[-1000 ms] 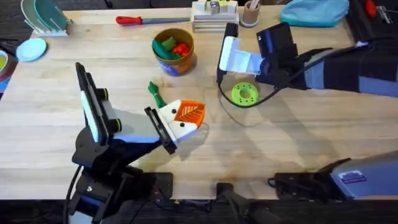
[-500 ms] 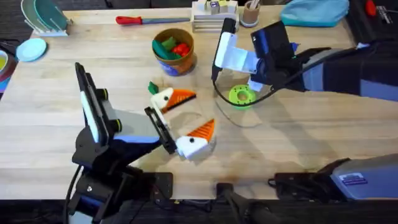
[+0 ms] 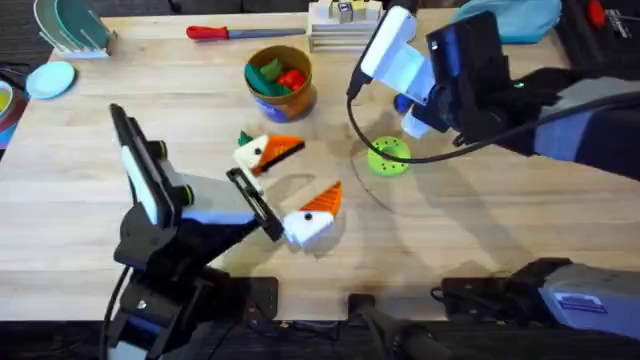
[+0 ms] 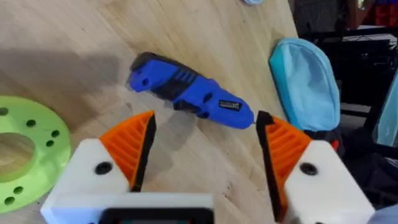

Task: Pick up the gripper from the table and insert it into the empty holder that is missing its gripper. Then pick up a screw, insert it into the mounting hole, and use the screwdriver to tighten it. Finally, clean up the table by picking up the vegetable and placing it into the bucket.

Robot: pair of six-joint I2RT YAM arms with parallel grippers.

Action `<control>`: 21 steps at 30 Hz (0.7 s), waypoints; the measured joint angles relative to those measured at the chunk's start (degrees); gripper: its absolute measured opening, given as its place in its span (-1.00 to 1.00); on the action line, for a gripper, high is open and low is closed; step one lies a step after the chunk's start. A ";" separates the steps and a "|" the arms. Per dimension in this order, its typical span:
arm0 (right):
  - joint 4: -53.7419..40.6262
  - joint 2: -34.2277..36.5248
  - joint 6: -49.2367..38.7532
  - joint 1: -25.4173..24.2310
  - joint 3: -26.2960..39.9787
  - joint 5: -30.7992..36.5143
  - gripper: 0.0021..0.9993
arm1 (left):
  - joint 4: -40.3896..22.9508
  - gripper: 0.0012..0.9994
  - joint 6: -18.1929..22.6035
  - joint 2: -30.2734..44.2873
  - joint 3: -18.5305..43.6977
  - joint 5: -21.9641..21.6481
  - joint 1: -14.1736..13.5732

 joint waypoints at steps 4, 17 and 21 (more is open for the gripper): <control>-0.37 -2.29 1.50 0.00 0.00 -0.02 0.85 | -7.32 0.91 -0.83 0.17 5.10 -8.52 0.00; -0.35 -5.69 7.16 0.00 0.00 -0.09 0.86 | -41.50 0.92 -8.01 31.71 39.80 -33.63 0.00; -0.36 -5.91 11.10 0.27 0.00 -0.18 0.86 | -42.23 0.92 -8.26 44.49 45.40 -36.55 0.00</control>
